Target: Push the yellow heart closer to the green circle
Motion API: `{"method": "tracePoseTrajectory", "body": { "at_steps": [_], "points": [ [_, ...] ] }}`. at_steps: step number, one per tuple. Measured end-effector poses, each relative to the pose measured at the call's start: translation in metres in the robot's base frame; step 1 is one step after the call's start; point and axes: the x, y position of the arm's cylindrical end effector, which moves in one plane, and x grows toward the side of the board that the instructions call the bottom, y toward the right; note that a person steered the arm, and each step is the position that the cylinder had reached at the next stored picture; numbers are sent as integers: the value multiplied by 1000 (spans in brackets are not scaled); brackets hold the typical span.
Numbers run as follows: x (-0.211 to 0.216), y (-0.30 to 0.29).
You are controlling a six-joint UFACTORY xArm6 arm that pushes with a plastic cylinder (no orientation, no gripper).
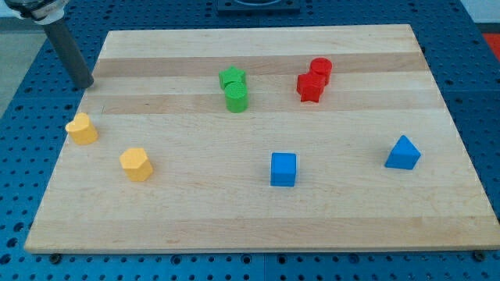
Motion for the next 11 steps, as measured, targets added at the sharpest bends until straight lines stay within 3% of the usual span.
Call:
{"method": "tracePoseTrajectory", "body": {
  "at_steps": [2,4,6,7,8,11],
  "points": [
    [90,19],
    [101,0],
    [112,45],
    [143,2],
    [152,73],
    [99,140]
  ]
}}
